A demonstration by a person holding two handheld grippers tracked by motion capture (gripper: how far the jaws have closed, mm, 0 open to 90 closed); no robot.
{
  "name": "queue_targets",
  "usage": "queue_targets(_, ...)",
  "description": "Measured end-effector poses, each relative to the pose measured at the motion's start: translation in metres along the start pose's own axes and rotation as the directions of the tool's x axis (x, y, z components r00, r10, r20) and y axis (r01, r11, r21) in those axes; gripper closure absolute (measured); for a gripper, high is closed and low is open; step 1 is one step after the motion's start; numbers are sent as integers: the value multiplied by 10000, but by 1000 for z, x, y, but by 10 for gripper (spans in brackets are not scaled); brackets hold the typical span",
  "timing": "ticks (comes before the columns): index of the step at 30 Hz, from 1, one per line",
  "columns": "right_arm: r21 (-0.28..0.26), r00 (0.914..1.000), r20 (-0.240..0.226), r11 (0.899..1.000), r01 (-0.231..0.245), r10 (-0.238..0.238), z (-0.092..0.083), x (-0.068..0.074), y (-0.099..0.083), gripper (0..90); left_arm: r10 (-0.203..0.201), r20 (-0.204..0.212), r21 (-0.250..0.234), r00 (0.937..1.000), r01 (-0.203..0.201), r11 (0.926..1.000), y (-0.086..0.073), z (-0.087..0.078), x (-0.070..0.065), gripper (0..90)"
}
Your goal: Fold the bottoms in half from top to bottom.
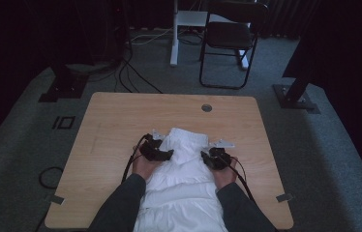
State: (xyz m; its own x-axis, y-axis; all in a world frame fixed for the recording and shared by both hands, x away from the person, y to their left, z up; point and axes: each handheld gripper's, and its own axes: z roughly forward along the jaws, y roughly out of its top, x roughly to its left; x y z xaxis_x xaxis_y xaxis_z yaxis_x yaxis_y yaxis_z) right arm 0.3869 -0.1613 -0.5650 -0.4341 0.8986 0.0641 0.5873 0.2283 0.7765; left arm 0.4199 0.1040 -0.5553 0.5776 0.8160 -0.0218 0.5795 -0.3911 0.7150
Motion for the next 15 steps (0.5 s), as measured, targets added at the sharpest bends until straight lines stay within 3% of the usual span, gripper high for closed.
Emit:
queue_targets(2,-20,10000,-20,10000,-20,20,0,0,0,658,311,-51,-9,9995,-311,9995,-1,1,-3,273)
queue_targets(6,30,10000,-87,10000,17,-17,0,-1,1,645,528,138,-127,9985,-526,9985,-2,0,-4,341)
queue_targets(7,111,9997,-221,9999,-61,64,0,-2,2,605,602,200,-166,9980,-599,9981,-2,-1,-4,370)
queue_targets(8,262,9969,-720,9992,-305,323,0,-6,4,515,608,234,-191,9979,-603,9980,-3,-1,-5,402)
queue_targets(9,262,9969,-720,9992,-305,323,0,-6,4,515,608,234,-191,9979,-603,9980,-3,-1,-5,422)
queue_targets(10,536,9901,-1202,9964,-664,724,1,-13,9,401,658,247,-304,9975,-650,9974,-5,-1,-6,435)
queue_targets(12,490,9920,-953,9958,-779,823,1,-19,15,329,639,238,-462,9977,-628,9970,-7,-1,-6,443)
queue_targets(15,607,9884,-1319,9959,-671,746,6,-21,22,231,607,225,-484,9979,-595,9971,-7,-1,-7,450)
